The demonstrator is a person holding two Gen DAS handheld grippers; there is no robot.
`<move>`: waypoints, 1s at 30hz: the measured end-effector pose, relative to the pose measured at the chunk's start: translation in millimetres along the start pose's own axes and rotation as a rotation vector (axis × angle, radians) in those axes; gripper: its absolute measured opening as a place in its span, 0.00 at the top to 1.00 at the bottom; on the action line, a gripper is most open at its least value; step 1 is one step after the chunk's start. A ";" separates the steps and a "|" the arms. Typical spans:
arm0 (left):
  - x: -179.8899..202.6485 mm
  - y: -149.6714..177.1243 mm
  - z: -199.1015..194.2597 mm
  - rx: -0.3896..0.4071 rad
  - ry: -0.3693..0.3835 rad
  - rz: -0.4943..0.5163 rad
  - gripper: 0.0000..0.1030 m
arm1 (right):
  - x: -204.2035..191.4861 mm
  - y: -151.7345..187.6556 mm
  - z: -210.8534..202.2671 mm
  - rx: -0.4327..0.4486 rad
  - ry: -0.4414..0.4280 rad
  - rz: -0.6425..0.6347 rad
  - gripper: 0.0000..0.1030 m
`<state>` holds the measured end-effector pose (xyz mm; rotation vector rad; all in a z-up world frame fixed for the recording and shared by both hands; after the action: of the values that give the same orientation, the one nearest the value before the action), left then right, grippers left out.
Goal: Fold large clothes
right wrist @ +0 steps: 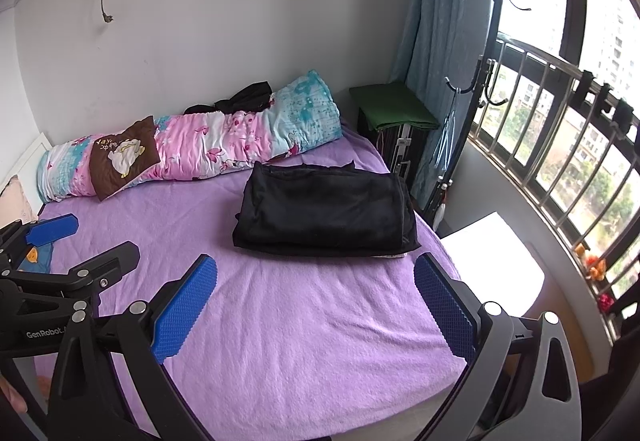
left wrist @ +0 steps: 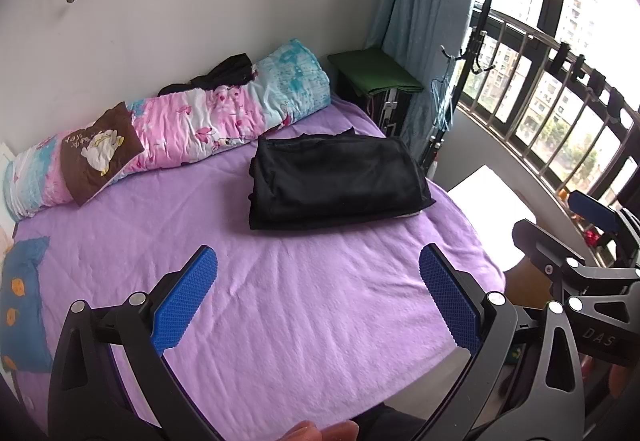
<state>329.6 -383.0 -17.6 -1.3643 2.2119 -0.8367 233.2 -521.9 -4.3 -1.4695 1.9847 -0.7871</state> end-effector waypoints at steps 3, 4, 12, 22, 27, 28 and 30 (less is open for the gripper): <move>0.0 0.0 0.0 0.001 0.000 0.000 0.06 | 0.0 0.7 0.8 -0.001 0.001 0.002 0.06; 1.1 -0.9 0.7 0.000 0.000 0.000 0.06 | -0.4 0.6 0.9 0.000 0.001 0.001 0.06; 0.0 -0.3 0.4 -0.001 0.000 0.000 0.06 | 0.6 -0.5 1.7 -0.001 0.001 0.000 0.06; 1.1 -1.5 1.7 -0.002 -0.001 -0.001 0.06 | 0.4 -1.4 2.6 -0.002 -0.001 0.002 0.06; 1.3 -2.0 1.2 0.000 -0.001 -0.001 0.06 | 0.9 -1.7 3.9 -0.002 -0.001 0.000 0.06; 0.7 -1.4 1.1 -0.001 -0.001 -0.002 0.06 | 0.8 -1.8 4.2 -0.004 -0.002 0.001 0.06; 0.4 -1.3 1.9 -0.002 -0.001 -0.002 0.06 | 0.7 -1.9 4.6 -0.004 -0.001 0.000 0.06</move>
<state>331.5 -384.4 -18.2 -1.3674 2.2121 -0.8348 237.5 -523.7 -6.2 -1.4716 1.9868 -0.7822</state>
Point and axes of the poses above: each gripper's, at about its wrist camera, not at the fingertips, and z roughly the way its jaws point, x to its right, y to its underside, the point moved 4 cm from there along z, roughly the way its jaws point, and after that the axes turned 8 degrees about z, right-handed, at the moved point
